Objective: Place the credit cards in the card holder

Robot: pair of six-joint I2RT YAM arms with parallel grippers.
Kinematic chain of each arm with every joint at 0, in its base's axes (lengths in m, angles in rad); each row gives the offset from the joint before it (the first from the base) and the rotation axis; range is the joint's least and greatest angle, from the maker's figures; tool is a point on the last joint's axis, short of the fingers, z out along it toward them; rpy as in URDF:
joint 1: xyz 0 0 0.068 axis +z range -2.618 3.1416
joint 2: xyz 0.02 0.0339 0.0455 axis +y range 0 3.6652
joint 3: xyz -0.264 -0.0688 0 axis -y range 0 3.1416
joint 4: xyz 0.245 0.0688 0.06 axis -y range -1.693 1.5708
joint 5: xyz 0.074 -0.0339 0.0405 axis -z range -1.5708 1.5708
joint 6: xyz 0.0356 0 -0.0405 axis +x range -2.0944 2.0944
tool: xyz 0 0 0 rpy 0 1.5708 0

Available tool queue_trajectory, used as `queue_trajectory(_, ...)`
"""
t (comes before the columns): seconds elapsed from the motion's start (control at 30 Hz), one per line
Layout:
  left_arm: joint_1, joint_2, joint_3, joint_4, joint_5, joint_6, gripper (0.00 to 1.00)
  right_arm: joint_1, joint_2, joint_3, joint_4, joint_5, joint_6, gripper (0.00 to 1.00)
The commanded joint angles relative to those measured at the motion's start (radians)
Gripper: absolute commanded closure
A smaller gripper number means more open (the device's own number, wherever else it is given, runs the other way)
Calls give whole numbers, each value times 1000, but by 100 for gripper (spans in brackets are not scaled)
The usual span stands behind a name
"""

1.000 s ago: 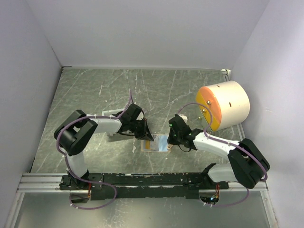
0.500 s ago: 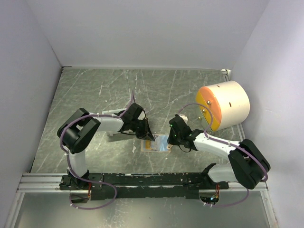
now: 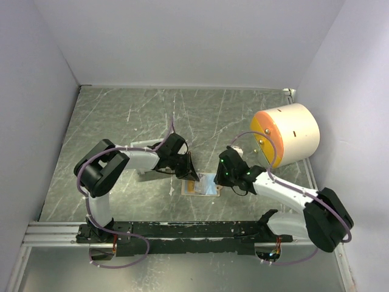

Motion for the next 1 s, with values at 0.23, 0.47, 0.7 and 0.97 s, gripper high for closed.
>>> queue_trajectory(0.23, -19, -5, -36, -19, -67, 13, 93, 29, -7, 26, -65, -44, 5, 74)
queue_trajectory(0.47, -20, -28, -33, -54, -111, 60, 93, 33, 86, -10, -42, -19, 12, 80)
queue_trajectory(0.7, -24, -45, -87, 17, -112, 26, 93, 38, 74, -49, -8, -18, 34, 83)
queue_trajectory(0.97, -45, -45, -145, 118, -115, -39, 93, 39, 49, -75, 11, -18, 59, 86)
